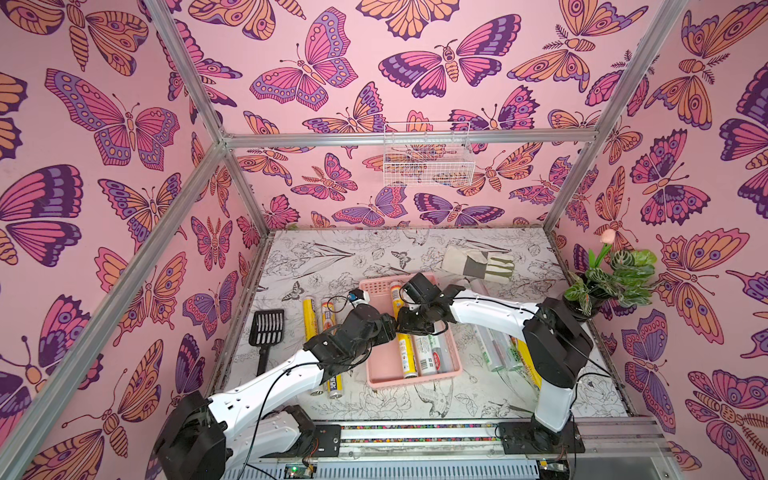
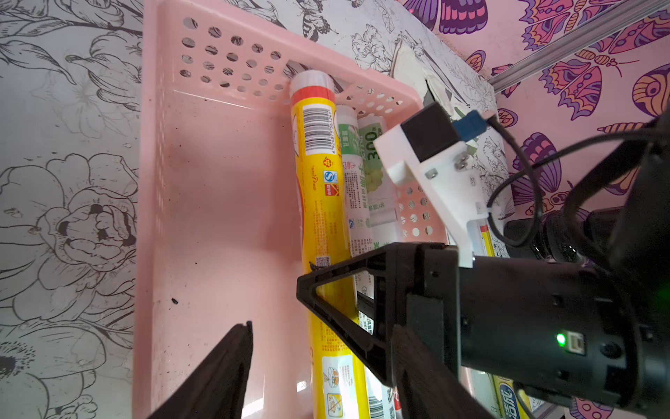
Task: Put the plastic wrap into the basket
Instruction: Place the plastic wrap in the basket.
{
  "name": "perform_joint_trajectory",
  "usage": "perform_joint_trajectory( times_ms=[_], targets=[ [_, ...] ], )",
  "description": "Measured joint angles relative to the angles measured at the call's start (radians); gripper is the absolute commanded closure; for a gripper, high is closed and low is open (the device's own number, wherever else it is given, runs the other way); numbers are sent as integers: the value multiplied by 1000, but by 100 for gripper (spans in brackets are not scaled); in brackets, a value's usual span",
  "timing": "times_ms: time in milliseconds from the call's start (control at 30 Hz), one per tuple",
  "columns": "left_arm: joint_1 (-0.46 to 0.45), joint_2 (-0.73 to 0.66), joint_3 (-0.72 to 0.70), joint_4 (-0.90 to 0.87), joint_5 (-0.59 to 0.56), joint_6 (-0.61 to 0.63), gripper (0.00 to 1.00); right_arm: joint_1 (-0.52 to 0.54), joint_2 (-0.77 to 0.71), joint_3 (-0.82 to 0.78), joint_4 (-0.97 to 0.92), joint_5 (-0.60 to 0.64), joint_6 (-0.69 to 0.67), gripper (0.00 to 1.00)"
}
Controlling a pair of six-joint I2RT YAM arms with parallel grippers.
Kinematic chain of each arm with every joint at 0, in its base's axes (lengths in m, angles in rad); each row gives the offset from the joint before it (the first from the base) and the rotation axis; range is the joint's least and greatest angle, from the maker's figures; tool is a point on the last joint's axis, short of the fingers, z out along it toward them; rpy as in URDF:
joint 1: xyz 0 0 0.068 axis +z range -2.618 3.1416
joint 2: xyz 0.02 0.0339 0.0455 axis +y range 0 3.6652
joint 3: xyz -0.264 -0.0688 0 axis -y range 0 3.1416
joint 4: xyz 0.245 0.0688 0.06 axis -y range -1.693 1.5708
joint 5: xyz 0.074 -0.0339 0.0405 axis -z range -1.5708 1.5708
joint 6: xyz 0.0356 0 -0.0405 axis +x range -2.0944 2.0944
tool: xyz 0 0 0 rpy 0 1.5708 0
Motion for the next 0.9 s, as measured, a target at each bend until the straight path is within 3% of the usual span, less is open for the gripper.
perform_joint_trajectory(
  times_ms=[900],
  targets=[
    [13, 133, 77, 0, 55, 0, 32, 22, 4, 18, -71, 176, -2, 52]
  ],
)
